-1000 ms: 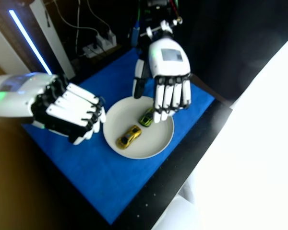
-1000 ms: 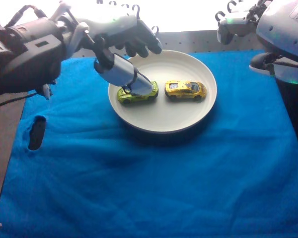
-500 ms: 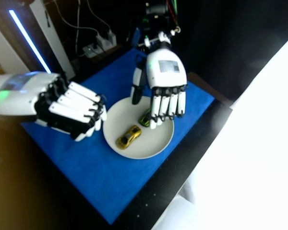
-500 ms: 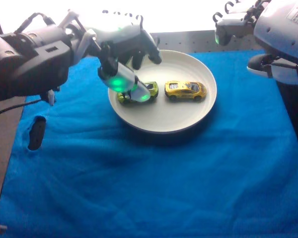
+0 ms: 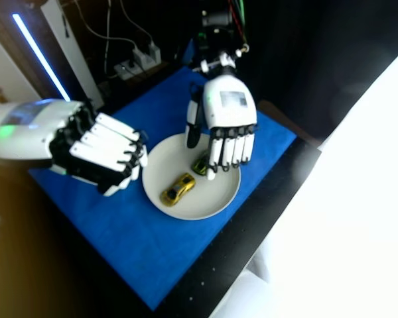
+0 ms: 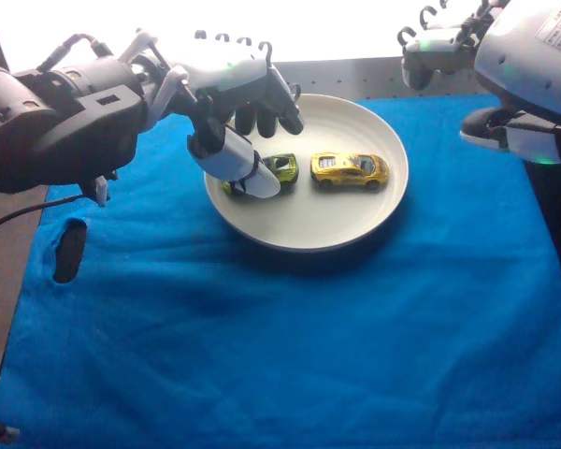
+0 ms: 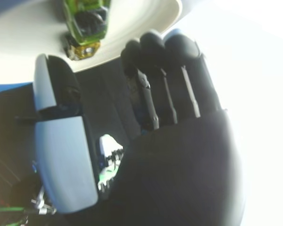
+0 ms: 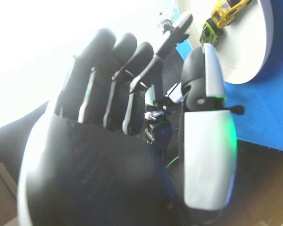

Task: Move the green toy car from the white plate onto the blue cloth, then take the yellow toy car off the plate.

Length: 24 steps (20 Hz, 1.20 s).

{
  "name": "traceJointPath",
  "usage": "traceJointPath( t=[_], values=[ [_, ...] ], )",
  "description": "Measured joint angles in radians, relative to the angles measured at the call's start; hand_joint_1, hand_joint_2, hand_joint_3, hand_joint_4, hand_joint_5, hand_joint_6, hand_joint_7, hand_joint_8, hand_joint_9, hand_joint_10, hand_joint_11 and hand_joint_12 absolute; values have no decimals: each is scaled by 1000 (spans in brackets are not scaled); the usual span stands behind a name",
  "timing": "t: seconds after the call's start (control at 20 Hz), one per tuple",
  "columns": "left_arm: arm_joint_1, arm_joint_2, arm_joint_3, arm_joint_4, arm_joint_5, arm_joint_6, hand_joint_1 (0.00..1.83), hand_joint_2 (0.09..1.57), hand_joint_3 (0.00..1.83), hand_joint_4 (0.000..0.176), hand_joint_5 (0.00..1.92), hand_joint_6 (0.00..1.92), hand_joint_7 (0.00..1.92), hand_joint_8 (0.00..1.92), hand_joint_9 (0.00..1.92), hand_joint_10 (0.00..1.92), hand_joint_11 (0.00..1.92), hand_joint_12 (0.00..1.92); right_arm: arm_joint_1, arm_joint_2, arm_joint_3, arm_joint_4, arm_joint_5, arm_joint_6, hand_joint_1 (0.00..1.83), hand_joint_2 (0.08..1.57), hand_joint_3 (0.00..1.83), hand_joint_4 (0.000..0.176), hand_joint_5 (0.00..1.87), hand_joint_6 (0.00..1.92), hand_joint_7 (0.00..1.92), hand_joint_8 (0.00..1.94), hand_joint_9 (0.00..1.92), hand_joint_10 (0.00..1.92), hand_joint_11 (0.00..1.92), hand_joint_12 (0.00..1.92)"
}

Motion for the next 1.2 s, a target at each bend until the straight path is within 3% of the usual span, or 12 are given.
traceJointPath(
  t=[0.25, 0.45, 0.65, 1.2],
  values=[
    [8, -6, 13, -15, 2, 0, 992, 945, 1, 0, 792, 2, 658, 1116, 670, 1448, 628, 1874, 0, 0, 0, 0, 0, 0, 1243, 1015, 0, 0, 593, 1038, 687, 1132, 637, 1419, 566, 1850],
    [12, -21, 24, -20, 6, 0, 1008, 942, 0, 0, 798, 2, 729, 652, 666, 1142, 532, 1705, 0, -3, 0, -1, 0, 0, 1187, 1035, 8, 0, 597, 1015, 704, 1138, 656, 1419, 586, 1839],
    [18, -24, 27, -25, 8, 0, 1023, 955, 0, 0, 796, 1, 794, 435, 670, 1034, 508, 1646, 0, -5, 0, 0, 0, 0, 1132, 1049, 15, 0, 577, 1021, 716, 1176, 713, 1423, 666, 1801],
    [28, -37, 46, -45, 16, 0, 1071, 953, 4, 0, 870, 16, 853, 337, 725, 943, 505, 1615, -2, -5, 0, -1, 0, 0, 1187, 1035, 7, 0, 585, 1017, 673, 1241, 670, 1468, 586, 1854]
  ],
)
